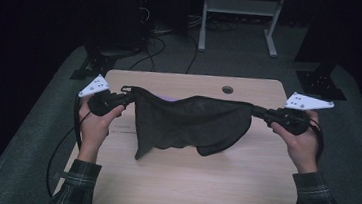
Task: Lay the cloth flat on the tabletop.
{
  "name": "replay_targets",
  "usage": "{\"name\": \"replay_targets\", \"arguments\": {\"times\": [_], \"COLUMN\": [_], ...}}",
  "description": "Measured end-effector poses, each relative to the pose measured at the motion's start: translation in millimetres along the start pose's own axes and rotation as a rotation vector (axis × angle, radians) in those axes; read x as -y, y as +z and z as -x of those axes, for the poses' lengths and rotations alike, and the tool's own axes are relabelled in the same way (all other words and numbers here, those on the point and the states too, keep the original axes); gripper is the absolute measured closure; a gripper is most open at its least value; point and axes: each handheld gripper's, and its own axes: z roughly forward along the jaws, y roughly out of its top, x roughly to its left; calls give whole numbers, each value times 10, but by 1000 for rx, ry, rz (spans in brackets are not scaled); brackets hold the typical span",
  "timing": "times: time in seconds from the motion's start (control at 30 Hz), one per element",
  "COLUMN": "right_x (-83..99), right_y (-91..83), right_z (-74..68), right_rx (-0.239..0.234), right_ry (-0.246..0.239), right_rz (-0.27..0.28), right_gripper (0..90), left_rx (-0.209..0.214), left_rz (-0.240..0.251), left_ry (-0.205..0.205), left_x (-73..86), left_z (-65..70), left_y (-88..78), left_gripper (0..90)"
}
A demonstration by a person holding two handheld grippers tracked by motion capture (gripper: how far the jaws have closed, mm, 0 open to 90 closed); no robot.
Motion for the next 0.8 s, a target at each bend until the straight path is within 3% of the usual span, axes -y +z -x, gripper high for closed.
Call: {"name": "replay_targets", "arguments": {"times": [0.2,0.4,0.5,0.53,0.57,0.6,0.67,0.8], "right_x": [-224,-341,-532,-580,-648,-728,-770,-824], "right_y": [-147,-73,18,17,7,-16,-32,-79], "right_z": [27,153,367,392,412,421,422,394], "right_rx": [57,104,148,155,169,179,182,189], "right_ry": [-31,-25,4,5,0,-6,-11,-38], "right_rz": [45,36,55,68,85,107,121,137], "right_gripper": [865,865,866,866,866,866,866,865], "left_rx": [-19,-35,-50,-56,-56,-66,-69,-64], "left_rz": [28,39,69,98,98,131,142,100], "left_ry": [17,11,3,4,4,27,39,60], "left_x": [-144,-240,-392,-504,-504,-625,-678,-621], "left_z": [-4,-96,-206,-240,-240,-252,-251,-254], "left_y": [-25,136,257,293,293,307,309,353], "left_gripper": [870,871,872,872,872,872,872,871]}}
